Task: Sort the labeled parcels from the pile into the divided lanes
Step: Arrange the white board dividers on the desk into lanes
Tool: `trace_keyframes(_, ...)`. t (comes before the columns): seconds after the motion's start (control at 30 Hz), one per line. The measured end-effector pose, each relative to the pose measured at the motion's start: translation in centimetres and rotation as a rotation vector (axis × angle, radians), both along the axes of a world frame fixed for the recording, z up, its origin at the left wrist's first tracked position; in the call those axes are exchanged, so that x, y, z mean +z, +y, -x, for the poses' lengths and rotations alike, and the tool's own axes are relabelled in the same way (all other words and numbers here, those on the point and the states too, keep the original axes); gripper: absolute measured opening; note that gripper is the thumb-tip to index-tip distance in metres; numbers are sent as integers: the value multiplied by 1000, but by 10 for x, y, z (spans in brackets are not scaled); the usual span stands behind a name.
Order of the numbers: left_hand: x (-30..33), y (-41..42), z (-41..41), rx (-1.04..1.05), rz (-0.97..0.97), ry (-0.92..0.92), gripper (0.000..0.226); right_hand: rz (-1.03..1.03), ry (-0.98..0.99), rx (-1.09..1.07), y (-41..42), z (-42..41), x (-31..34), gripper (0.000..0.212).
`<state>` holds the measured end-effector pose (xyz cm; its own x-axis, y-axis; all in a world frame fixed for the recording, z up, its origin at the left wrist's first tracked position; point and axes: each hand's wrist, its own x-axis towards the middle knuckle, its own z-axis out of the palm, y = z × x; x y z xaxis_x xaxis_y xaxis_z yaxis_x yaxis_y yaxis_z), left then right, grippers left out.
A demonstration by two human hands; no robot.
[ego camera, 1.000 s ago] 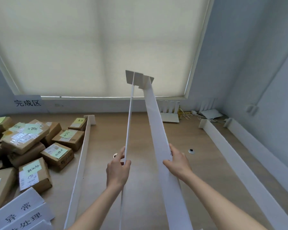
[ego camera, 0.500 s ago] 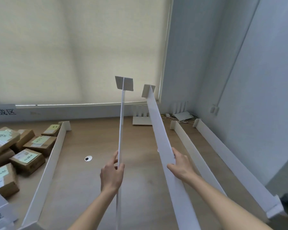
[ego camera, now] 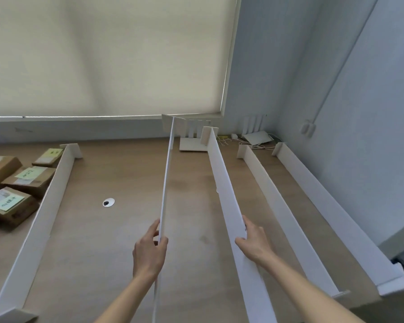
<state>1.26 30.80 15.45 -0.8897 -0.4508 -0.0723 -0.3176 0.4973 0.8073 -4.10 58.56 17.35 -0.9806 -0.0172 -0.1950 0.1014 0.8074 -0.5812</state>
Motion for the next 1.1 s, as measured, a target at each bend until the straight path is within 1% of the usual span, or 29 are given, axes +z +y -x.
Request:
trace_keyframes(0.17,-44,-4,19,11,-5,-60,52,6,-43,-2,-5,23,-40,65)
trace_keyframes(0.3,-78,0,32,43,-43,-120,51,-19,-91,-9,-6,42,-73,68)
trace_keyframes(0.4,-102,3,44,57,-35,-139,51,-26,-90,-21,-5,56,-95,68)
trace_keyframes(0.57,-135,10,63,99,-31,-132,53,-129,-65,-8,5,84,-128,65)
trace_keyframes(0.77,-161,9,78,113,-20,-123,53,-170,-54,-16,19,105,-151,68)
trace_keyframes(0.93,-175,11,88,120,-20,-131,54,-191,-62,4,26,108,-163,72)
trace_keyframes(1.1,-183,20,95,122,-45,-119,55,-185,-42,11,30,113,-166,67)
